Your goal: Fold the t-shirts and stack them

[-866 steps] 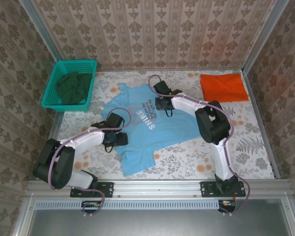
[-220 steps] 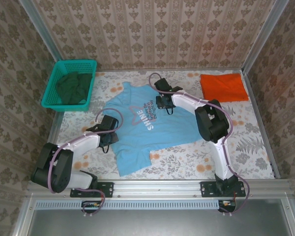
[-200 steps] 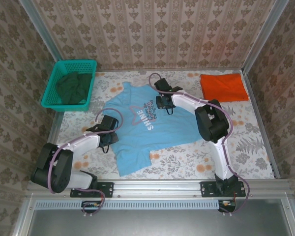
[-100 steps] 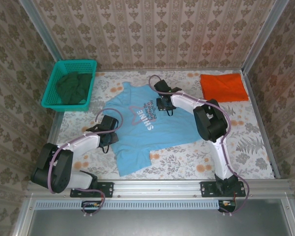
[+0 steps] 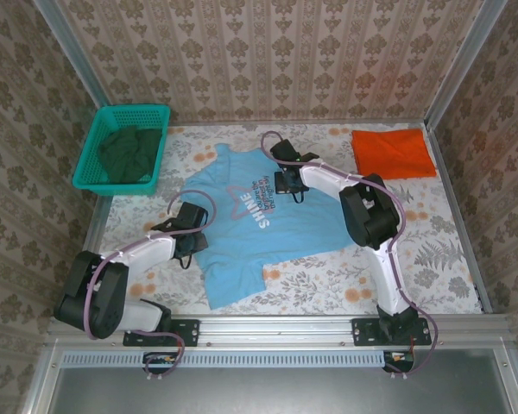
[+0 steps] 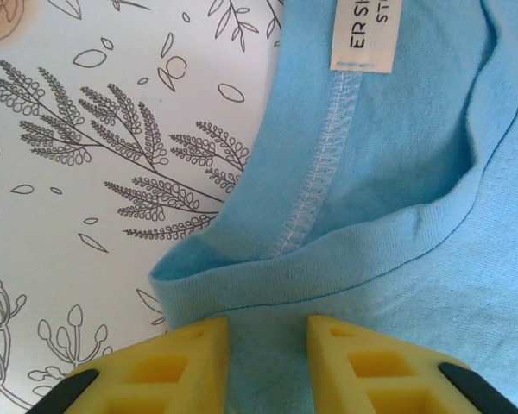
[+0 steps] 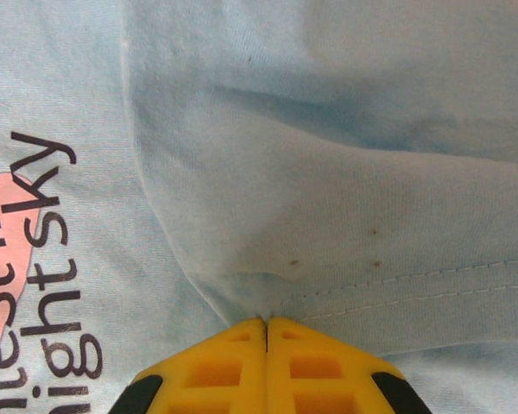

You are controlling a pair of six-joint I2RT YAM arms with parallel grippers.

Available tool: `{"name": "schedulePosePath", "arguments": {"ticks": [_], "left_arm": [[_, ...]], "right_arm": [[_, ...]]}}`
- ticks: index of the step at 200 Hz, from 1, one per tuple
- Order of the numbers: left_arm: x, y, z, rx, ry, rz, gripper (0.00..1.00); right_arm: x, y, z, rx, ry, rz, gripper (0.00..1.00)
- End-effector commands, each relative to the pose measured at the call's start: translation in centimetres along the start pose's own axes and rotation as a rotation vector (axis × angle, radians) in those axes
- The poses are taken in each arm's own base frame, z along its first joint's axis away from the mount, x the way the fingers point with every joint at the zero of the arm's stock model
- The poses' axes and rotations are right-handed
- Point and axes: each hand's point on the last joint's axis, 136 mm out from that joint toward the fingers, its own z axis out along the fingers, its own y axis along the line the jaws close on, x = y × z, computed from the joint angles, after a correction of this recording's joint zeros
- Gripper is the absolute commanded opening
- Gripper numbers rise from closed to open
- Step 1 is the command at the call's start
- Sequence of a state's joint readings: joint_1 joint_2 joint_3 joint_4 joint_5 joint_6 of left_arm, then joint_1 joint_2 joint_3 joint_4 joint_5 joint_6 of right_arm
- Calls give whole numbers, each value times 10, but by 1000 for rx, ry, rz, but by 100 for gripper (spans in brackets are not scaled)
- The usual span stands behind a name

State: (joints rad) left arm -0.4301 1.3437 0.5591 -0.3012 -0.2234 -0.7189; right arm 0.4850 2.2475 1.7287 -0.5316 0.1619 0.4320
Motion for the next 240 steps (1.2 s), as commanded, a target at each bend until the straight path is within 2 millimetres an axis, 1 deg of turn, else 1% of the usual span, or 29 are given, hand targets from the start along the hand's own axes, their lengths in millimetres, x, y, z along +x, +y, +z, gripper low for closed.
{"name": "schedulePosePath", "arguments": {"ticks": [1,34,60,83,105,135,138,165,200,230,232,240], "left_arm": [[7,10,1,-27,8,-14,29],[6,12,1,-33,3,-17,27],[5,14,1,-46,-6,-22,25],[4,16,0,-53,-12,-25,20],[3,17,0,-62,-18,-28,19],[3,19,0,-72,-23,-33,16],[3,20,0,-74,-22,-34,16],[2,22,0,-88,-26,-36,13],[1,24,0,-105,-27,-36,7],[-1,26,-1,-120,-34,-44,3],[-1,27,-1,-122,-34,-44,3],[-3,27,-3,-125,-42,-47,2]], "right_arm": [[-7,-4,-17,13,-13,-3,0],[-17,-5,-37,-3,-56,-3,0],[-28,-10,-53,-10,-88,-2,0],[-38,-22,-63,-10,-116,15,0],[-49,-38,-69,-8,-137,44,0],[-60,-69,-66,13,-141,88,0],[-66,-69,-67,5,-164,94,0],[-80,-91,-58,16,-173,122,0],[-98,-110,-47,25,-187,139,0],[-113,-126,-34,38,-190,156,0],[-112,-126,-30,40,-184,155,0],[-120,-130,-28,42,-195,158,0]]}}
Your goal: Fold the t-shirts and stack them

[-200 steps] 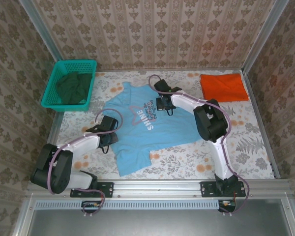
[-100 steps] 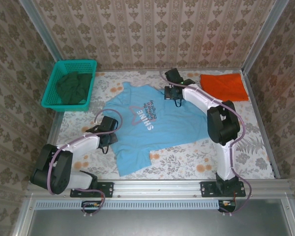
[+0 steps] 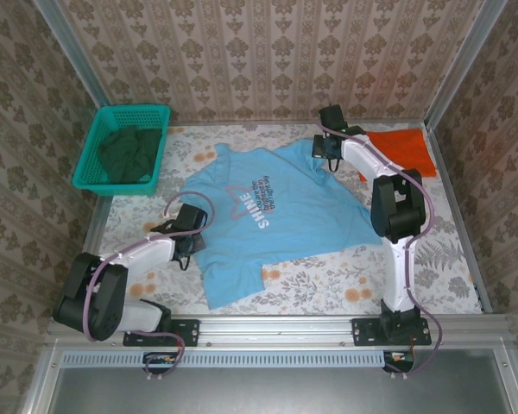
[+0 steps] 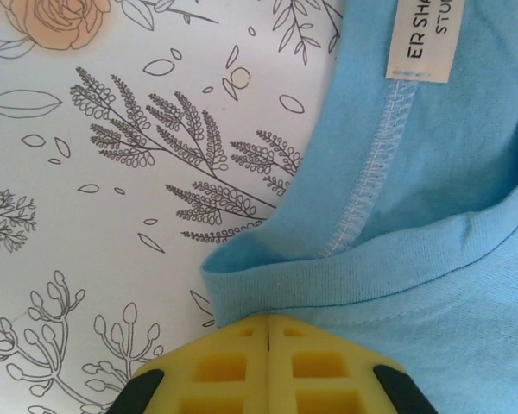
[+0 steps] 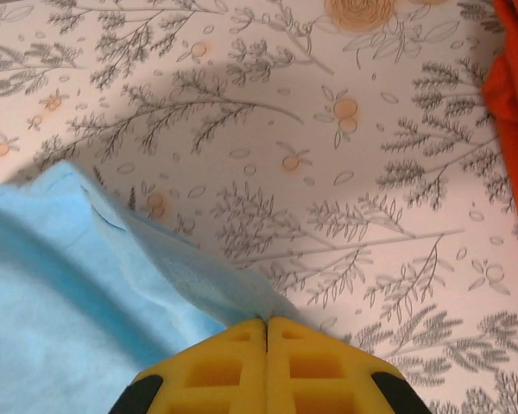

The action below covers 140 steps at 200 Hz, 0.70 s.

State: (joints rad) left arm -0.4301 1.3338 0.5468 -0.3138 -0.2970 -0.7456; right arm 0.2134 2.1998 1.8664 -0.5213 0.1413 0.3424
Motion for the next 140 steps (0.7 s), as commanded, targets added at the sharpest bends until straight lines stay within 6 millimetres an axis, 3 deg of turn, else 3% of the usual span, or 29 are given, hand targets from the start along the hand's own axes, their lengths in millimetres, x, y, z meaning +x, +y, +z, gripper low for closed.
{"name": "schedulePosePath", "arguments": {"ticks": [1,40,140], "left_arm": [[0,14,-1,-60,-6,-24,2],[-4,21,-3,-69,-18,-55,0],[-2,28,6,-60,22,-112,0]], "right_arm": [[-13,-3,15,-10,-8,-12,0],[-21,-12,34,6,24,-14,0],[-39,-36,63,-1,53,17,0]]}}
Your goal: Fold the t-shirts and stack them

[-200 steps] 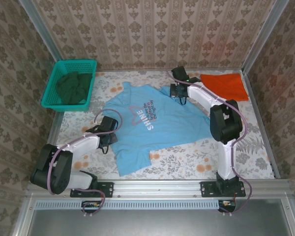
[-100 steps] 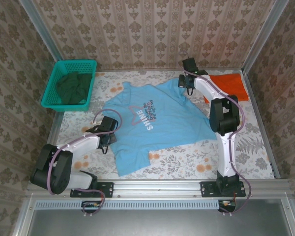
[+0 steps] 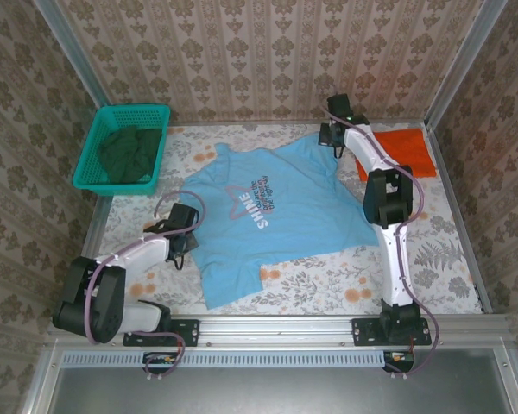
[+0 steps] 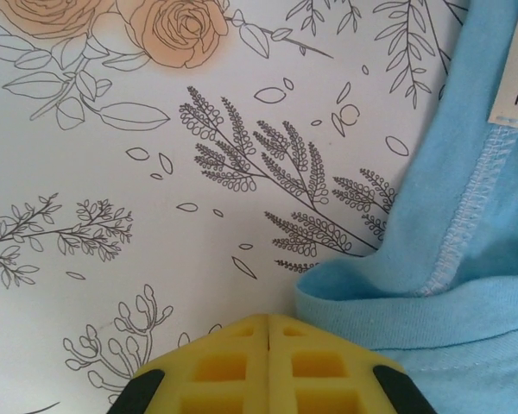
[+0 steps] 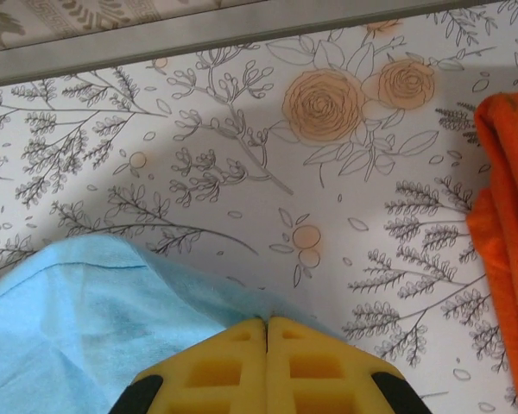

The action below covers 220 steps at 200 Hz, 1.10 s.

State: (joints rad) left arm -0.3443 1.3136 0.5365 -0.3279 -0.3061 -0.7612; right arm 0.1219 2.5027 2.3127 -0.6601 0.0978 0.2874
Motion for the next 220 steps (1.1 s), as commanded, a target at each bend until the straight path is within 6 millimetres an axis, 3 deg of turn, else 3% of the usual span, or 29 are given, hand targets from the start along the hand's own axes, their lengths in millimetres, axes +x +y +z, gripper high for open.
{"name": "schedulePosePath", "arguments": {"ticks": [1,67,100,113,127,143,161,181,220], "left_arm": [[6,4,3,-11,27,-21,0],[3,8,5,-27,28,-29,0],[4,8,4,-28,33,-29,0],[4,7,4,-21,38,-29,0],[3,5,1,-10,43,-28,0],[-1,0,-5,17,36,-25,6],[-11,-8,-16,57,12,-18,13],[-22,-21,-28,99,-10,4,21],[-49,-64,-47,166,-58,92,36]], "right_arm": [[5,-7,8,-13,50,-3,0],[-12,-19,15,-33,47,58,2],[-22,-24,16,-54,35,103,27],[-28,-29,9,-54,27,129,43],[-38,-35,-9,-42,3,146,60],[-51,-39,-36,-25,-27,144,67],[-64,-38,-75,-42,-63,141,69],[-66,-34,-117,-61,-57,141,70],[-39,-37,-176,-8,34,86,71]]}}
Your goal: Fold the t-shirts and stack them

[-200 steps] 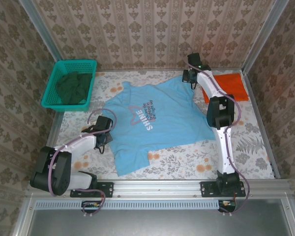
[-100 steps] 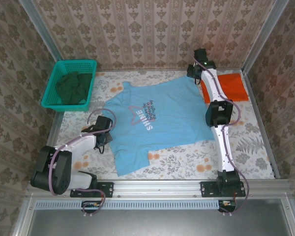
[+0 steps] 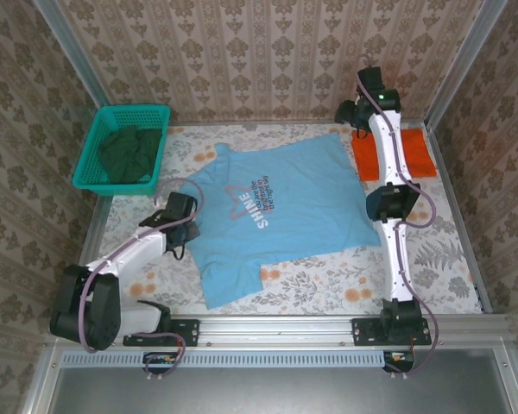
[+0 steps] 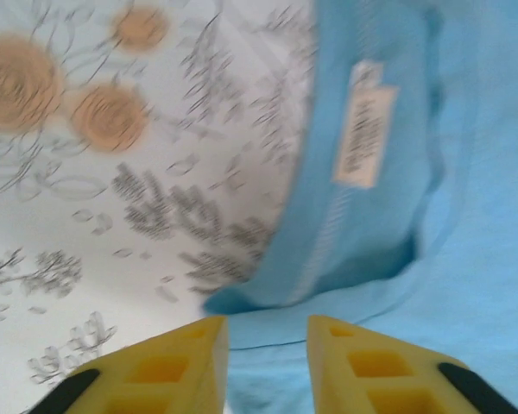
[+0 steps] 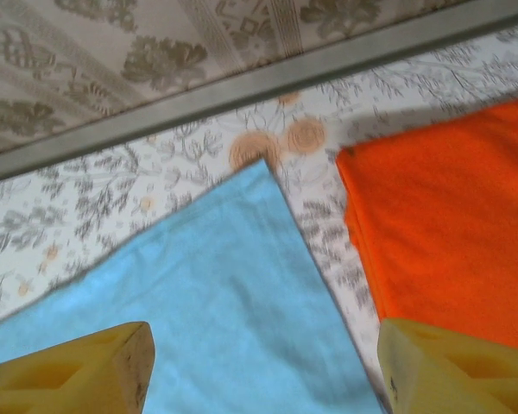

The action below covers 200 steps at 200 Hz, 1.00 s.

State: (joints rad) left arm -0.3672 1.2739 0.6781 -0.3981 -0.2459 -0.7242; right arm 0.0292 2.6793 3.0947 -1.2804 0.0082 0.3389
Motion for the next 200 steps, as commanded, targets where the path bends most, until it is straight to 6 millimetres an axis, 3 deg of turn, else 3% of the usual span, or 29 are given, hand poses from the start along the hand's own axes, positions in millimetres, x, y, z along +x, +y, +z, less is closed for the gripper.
{"name": "schedulePosePath", "arguments": {"ticks": [1,31,60,98,115,126,144,161,170,175,200], "left_arm": [[-17,-28,-9,42,-13,67,36],[-47,-61,-1,58,-12,104,44],[-69,-91,22,134,67,55,46],[-90,-114,49,207,129,-35,47],[-96,-123,62,209,161,-49,46],[-99,-126,70,204,172,-49,45],[-101,-130,81,194,195,-40,43],[-103,-128,89,174,200,-38,42],[-104,-129,92,175,201,-38,41],[-105,-129,93,170,203,-38,41],[-106,-131,98,159,220,-23,41]], "right_arm": [[9,4,-83,21,7,-39,71],[27,12,-108,25,63,-73,73],[41,29,-130,2,94,-139,78],[56,25,-166,32,97,-180,78],[56,28,-188,-105,-44,-95,83],[69,13,-195,-186,-90,16,84],[105,7,-190,-254,-76,41,85],[146,11,-168,-336,-21,67,83],[169,8,-147,-338,12,84,83],[176,8,-148,-349,-2,81,82],[231,-1,-110,-330,41,97,77]]}}
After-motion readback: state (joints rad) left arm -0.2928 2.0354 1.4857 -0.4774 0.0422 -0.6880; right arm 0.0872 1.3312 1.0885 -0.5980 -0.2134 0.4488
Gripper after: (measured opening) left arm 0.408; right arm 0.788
